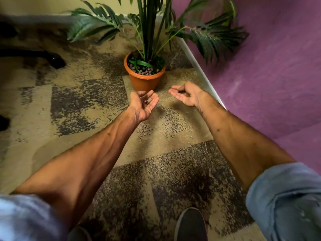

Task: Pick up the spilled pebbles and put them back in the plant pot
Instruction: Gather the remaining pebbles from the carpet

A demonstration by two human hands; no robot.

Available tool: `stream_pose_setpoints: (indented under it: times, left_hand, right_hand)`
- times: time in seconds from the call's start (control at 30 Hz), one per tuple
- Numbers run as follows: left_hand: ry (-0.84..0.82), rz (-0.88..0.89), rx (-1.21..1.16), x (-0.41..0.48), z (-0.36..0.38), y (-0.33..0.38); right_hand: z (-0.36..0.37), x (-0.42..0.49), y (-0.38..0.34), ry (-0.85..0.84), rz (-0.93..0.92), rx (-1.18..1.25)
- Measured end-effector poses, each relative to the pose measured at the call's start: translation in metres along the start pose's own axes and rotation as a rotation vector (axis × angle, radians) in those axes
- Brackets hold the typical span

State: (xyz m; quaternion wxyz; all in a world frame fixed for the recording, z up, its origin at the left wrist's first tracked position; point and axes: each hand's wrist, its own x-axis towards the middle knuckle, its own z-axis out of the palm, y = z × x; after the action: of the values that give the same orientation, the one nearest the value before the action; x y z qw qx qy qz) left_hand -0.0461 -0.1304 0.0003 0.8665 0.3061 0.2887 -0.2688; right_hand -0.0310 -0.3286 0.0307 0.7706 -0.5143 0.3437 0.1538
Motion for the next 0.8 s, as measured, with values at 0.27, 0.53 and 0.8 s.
stream_pose_setpoints:
  times: [0.27, 0.53, 0.8]
  left_hand:
    - [0.067, 0.221, -0.04, -0.008, 0.029, 0.067]
    - [0.043, 0.277, -0.003, 0.005, 0.049, 0.11]
    - [-0.263, 0.156, -0.137, 0.004, 0.062, 0.12]
  right_hand:
    - [0.089, -0.006, 0.004, -0.084, -0.005, 0.066]
    - [0.124, 0.003, -0.02, -0.103, -0.016, 0.242]
    - [0.135, 0.006, -0.022, -0.155, 0.006, 0.405]
